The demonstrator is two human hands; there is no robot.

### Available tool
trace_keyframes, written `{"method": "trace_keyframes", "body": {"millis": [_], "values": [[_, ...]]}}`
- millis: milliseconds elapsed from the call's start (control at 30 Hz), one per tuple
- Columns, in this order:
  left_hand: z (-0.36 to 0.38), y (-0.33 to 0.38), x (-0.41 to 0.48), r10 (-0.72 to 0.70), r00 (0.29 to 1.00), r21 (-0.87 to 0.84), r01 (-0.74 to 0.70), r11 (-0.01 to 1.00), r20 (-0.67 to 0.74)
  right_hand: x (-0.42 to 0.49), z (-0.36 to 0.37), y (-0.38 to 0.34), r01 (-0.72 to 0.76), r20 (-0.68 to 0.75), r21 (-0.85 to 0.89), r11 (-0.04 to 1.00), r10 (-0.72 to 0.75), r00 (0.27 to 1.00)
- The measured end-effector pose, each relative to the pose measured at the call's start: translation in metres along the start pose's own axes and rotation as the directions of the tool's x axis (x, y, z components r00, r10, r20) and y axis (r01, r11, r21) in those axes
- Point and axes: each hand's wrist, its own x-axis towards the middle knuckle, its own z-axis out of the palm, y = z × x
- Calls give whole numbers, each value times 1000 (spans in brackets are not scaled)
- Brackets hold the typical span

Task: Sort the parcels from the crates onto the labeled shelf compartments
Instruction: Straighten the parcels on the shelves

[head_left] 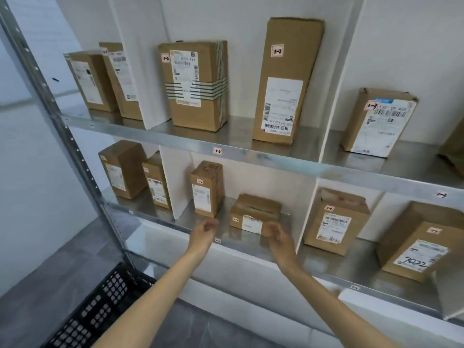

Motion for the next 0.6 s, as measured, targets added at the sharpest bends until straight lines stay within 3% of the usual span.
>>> {"method": "trace_keyframes", "body": {"millis": [233,367,600], "values": [[4,-8,50,-71,986,28,67,997,148,12,12,-12,-145,-98,-18,989,143,985],[13,-14,80,-152,965,124,127,984,216,40,19,2,-247,-160,-51,968,236,958],[26,-21,143,-268,905,125,239,963,330,89,38,26,-280,-202,-119,952,253,946]]}}
